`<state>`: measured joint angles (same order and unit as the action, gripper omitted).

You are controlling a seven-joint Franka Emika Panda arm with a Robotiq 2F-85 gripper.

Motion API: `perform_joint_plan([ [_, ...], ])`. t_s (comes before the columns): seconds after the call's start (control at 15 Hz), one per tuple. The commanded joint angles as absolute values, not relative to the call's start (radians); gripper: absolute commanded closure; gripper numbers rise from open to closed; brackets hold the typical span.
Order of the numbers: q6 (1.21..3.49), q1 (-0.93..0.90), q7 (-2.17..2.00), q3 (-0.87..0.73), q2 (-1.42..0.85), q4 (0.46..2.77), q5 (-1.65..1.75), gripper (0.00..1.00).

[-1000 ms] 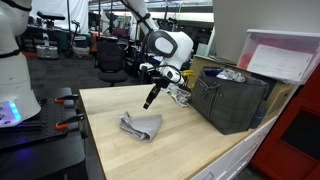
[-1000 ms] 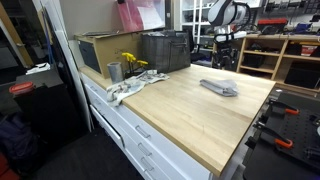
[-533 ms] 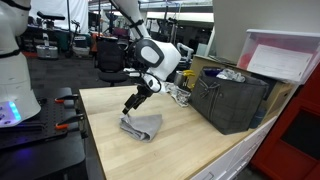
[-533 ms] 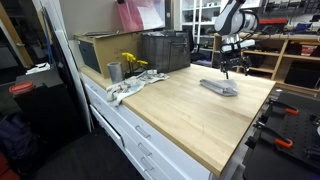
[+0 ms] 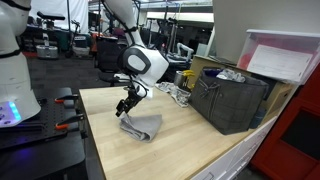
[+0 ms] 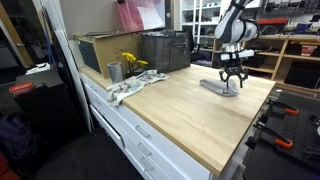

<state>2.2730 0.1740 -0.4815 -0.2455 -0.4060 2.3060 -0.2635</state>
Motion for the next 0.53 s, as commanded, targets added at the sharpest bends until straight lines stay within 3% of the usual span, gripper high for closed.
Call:
perform_joint_plan([
  [0.0,2.360,0.169,-0.497,-0.264,-0.379,2.328,-0.258,0.64],
  [0.2,2.415,0.173,-0.493,-0.268,-0.385,2.326,-0.265,0.86],
  [0.27,2.426,0.172,-0.492,-0.265,-0.388,2.328,-0.268,0.70],
  [0.33,2.431,0.167,-0.493,-0.261,-0.394,2.330,-0.265,0.97],
  [0.4,2.423,0.165,-0.491,-0.255,-0.395,2.335,-0.269,0.94],
  [0.47,2.425,0.158,-0.492,-0.252,-0.392,2.346,-0.263,1.00],
])
